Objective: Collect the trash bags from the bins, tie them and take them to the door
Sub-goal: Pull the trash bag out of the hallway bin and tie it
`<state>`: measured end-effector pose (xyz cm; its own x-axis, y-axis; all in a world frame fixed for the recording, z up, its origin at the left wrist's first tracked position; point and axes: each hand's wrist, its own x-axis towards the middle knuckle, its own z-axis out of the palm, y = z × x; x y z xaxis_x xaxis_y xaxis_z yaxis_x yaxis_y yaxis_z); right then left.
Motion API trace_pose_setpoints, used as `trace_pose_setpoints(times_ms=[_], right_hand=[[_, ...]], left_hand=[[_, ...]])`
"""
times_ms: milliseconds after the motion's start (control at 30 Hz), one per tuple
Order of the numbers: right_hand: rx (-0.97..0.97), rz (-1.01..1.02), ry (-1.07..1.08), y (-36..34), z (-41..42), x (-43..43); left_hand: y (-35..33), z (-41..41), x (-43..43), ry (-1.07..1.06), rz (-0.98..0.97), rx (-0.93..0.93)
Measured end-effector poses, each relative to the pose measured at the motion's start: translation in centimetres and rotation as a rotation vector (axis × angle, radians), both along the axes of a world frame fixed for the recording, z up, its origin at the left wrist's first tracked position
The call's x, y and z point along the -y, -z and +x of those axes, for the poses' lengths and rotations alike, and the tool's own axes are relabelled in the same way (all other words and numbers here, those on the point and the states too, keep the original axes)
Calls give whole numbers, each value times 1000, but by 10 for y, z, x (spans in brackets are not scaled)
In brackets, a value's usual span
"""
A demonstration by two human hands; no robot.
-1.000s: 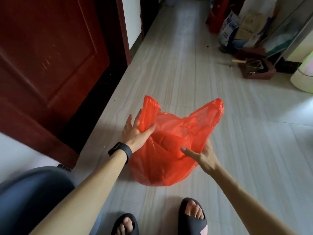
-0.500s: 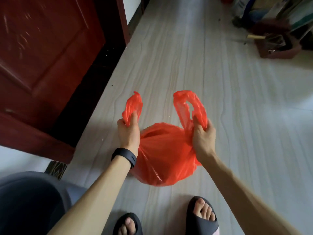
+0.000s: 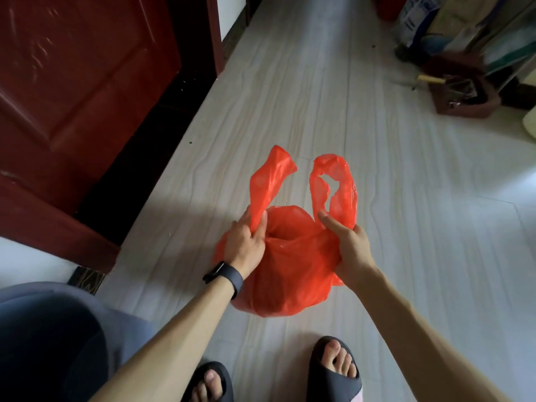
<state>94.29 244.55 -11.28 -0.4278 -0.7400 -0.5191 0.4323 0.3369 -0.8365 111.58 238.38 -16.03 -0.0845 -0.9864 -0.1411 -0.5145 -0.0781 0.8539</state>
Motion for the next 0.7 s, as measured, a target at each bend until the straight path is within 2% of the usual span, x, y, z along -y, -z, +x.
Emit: trace_pose_setpoints(times_ms=[100,233,333,433,500,633,700], right_hand=[[-265,-67,-137,12,-9,-16],[-778,-47,-410,43,-16,-23],[-916,-12,-552,53,-4,-10],[-1039,-114,-575,51,19,2],[-943,-92,-418,52,29,4],[-530,73,150,43,27,16],[-374,165,241,38,22,27]], left_hand=[[-12,-7,1,-184,152,-48],[2,-9,7,-286,180,-41],[10,-15,9,-232,175,-18],[11,-19,2,-188,145,-23],[11,-18,-2,-226,153,-13],[5,-7,-4,-385,255,-114],[3,-4,-12,-349,235,-148]])
